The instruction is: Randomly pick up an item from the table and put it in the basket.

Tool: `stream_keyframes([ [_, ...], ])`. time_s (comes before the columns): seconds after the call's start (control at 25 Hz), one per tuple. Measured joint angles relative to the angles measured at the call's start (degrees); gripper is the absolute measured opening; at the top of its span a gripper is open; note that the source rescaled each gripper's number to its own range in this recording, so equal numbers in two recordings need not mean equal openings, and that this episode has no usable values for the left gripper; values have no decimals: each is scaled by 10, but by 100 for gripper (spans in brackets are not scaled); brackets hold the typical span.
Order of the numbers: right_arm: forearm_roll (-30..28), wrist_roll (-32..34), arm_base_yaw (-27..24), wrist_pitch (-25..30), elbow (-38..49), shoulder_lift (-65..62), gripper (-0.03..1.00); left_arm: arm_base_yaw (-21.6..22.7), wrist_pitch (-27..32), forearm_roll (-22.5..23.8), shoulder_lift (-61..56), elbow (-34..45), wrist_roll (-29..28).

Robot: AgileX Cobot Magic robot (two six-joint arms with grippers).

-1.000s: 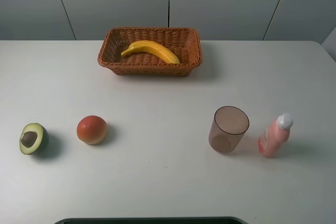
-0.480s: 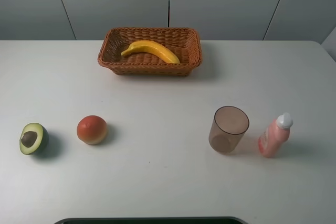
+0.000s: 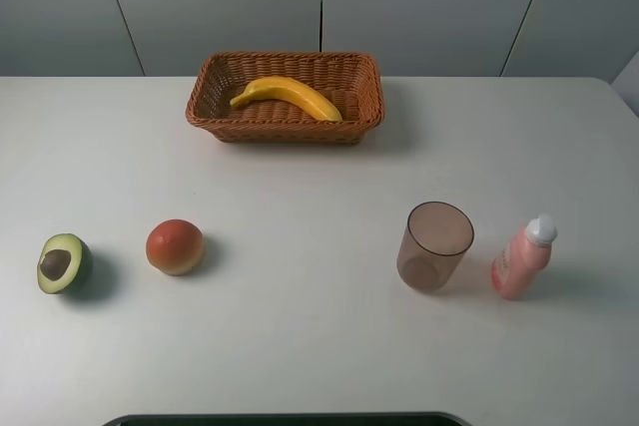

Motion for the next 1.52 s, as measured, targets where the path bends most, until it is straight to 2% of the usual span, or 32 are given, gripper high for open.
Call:
stream_keyframes([
  [0.28,-30,41,0,-5,0,-2,100,0,0,0,0,0,0],
  [0.6,-30,48,-1,-7,0,-2,100,0,0,0,0,0,0],
  [0.76,-30,51,-54,-8,0,-2,100,0,0,0,0,0,0],
  [0.92,-29,51,-152,-8,0,-2,100,0,0,0,0,0,0],
  [1.0,-28,51,-184,-8,0,-2,100,0,0,0,0,0,0],
  [1.52,-28,52,-193,-8,0,-2,100,0,0,0,0,0,0],
])
